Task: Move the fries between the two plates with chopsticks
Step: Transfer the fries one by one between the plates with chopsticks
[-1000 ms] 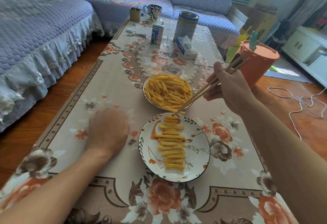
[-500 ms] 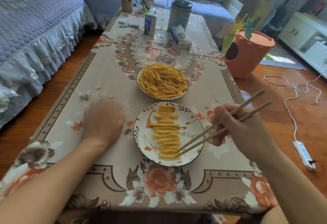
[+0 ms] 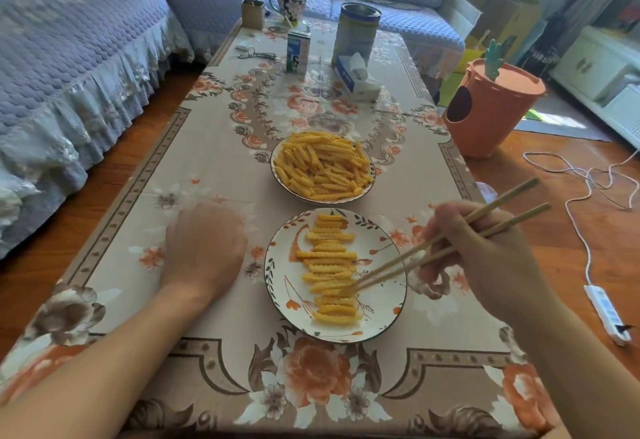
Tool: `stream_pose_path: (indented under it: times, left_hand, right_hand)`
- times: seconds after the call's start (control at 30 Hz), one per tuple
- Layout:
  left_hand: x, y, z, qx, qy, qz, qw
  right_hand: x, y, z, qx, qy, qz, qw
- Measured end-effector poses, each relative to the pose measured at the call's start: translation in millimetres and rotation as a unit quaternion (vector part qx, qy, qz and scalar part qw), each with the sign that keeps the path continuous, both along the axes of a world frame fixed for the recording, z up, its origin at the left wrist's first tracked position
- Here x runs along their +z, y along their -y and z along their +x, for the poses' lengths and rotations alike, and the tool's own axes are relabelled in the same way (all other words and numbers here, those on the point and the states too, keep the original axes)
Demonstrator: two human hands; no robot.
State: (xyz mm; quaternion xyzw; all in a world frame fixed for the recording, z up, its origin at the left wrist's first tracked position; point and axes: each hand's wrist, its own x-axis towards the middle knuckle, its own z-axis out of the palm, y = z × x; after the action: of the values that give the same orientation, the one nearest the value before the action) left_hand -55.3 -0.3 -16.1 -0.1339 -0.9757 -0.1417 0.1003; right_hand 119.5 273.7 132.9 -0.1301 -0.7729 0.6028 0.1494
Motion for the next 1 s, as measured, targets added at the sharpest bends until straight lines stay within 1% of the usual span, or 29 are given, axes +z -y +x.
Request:
stream_pose_path:
  times: [0.1, 0.2, 0.37, 0.5, 0.6, 0.73, 0.8, 0.87, 1.0]
  left_hand:
    - [-1.4, 0.4, -1.5, 0.001, -0.005, 0.000, 1.000]
    - [-1.7, 1.2, -2.2, -0.001, -0.006, 0.004, 1.000]
    - [-2.8, 1.7, -3.3, -0.001, -0.008, -0.002, 1.000]
    - [-2.8, 1.3, -3.4, 0.002, -0.010, 0.002, 1.000]
    - [-3.1, 1.1, -3.6, 0.001, -0.005, -0.001, 1.000]
    - [-2.7, 1.7, -4.1, 0.002, -0.008, 0.003, 1.000]
    - [-0.9, 1.3, -3.5, 0.001, -0.001, 0.003, 1.000]
    - [0.8, 0.8, -2.1, 0.000, 0.005, 0.003, 1.000]
    - [-0.1, 0.4, -1.8, 0.001, 0.000, 0.006, 1.000]
  right_hand:
    - [1.1, -13.3, -34.4, -0.046, -0.043, 0.008, 0.998]
    - [-3.5, -21.1, -75.4, -0.048, -0.060, 0.047, 0.996]
    - [-11.9, -22.0, -123.4, -0.043, -0.026, 0.127, 0.991]
    - [-18.1, -17.5, -135.9, -0.027, -0.002, 0.165, 0.986]
    - [-14.9, -14.5, -131.8, -0.039, -0.013, 0.161, 0.986]
    - [18.4, -13.9, -105.4, -0.045, -0.018, 0.100, 0.994]
    - [39.0, -11.1, -84.2, -0.027, 0.013, 0.073, 0.997]
    - [49.1, -3.5, -59.3, -0.006, 0.065, 0.058, 0.996]
    - [37.3, 17.0, -15.4, 0.023, 0.129, 0.060, 0.990]
